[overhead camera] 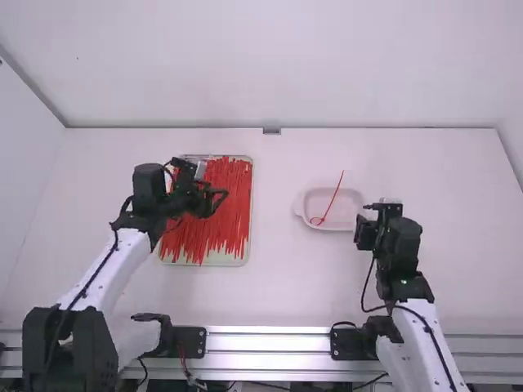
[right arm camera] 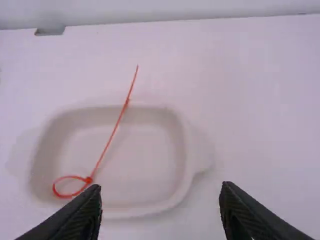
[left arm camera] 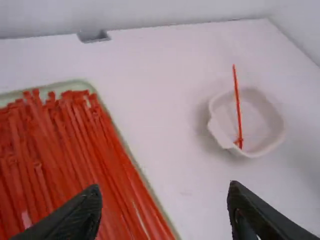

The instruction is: Fasten the cable tie

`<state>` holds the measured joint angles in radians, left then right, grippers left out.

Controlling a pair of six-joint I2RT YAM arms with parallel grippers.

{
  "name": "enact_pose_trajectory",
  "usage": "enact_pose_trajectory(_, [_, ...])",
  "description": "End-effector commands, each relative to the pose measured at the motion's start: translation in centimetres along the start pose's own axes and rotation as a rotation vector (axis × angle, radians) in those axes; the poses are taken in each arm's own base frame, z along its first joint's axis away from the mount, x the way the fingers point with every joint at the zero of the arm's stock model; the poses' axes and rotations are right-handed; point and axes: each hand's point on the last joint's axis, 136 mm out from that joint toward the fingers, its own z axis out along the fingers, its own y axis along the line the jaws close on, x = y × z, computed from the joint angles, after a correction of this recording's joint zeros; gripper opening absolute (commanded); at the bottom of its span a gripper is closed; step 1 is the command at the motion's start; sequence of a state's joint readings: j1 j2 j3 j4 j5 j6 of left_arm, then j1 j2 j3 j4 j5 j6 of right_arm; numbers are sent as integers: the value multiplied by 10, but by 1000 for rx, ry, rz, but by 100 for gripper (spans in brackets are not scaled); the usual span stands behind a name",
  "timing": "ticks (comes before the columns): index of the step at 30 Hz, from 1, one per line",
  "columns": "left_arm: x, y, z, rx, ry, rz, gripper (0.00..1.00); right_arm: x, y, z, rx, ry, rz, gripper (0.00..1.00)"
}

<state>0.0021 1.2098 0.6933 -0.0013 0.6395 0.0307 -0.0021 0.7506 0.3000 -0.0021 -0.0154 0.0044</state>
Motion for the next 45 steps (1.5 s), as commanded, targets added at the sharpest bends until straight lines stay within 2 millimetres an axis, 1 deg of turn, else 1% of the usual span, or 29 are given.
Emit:
enact_pose_trajectory(1, [10,8,-9,-85,-8,-23,60,15,-2,-3,14,-3,-6,56])
enact_pose_trajectory(3, [22,12,-14,-133,-7,-23,55,29,-2,-4,14,-3,-6,51])
enact_pose_trajectory(4, [25,13,-16,-146,-7,-23,54,32,-2,-4,14,-3,-6,50])
enact_pose_trajectory(7, [45,21,-26,-228,-6,-23,46,54,-2,-5,14,-3,-6,42])
enact_pose_trajectory(8, [48,23,-27,-240,-6,-24,45,57,-2,-5,14,-3,-6,40])
enact_pose_trajectory(11, [70,32,-37,-330,-5,-24,36,77,-2,-4,14,-8,-6,32])
enact_pose_trajectory(12, [74,34,-39,-343,-5,-24,34,74,-2,-4,14,-20,-6,31])
enact_pose_trajectory(15, [95,43,-48,-425,-4,-24,26,59,-2,-10,13,-92,-8,23])
enact_pose_trajectory(16, [98,45,-49,-437,-4,-24,25,56,-2,-10,13,-103,-8,22])
enact_pose_trajectory(19, [119,55,-58,-516,-3,-24,17,43,-2,-16,13,-168,-9,16])
enact_pose_trajectory(20, [121,55,-58,-522,-3,-24,17,42,-2,-16,13,-173,-9,15])
enact_pose_trajectory(21, [129,59,-61,-551,-2,-24,14,37,-2,-19,13,-196,-10,13])
enact_pose_trajectory(25, [149,69,-69,-629,-2,-25,6,25,-1,-25,13,-256,-11,7])
enact_pose_trajectory(27, [162,71,-69,-638,-1,-25,1,18,-1,-29,13,-291,-12,3])
enact_pose_trajectory(29, [170,71,-69,-638,-1,-25,0,14,-1,-32,13,-312,-13,1])
enact_pose_trajectory(30, [172,71,-69,-638,-11,-21,0,10,-1,-34,13,-330,-13,0])
enact_pose_trajectory(40, [135,64,-80,-638,-174,32,0,-10,-1,-49,12,-440,-15,0])
enact_pose_trajectory(45, [121,60,-86,-638,-244,56,0,-12,0,-51,12,-453,-16,0])
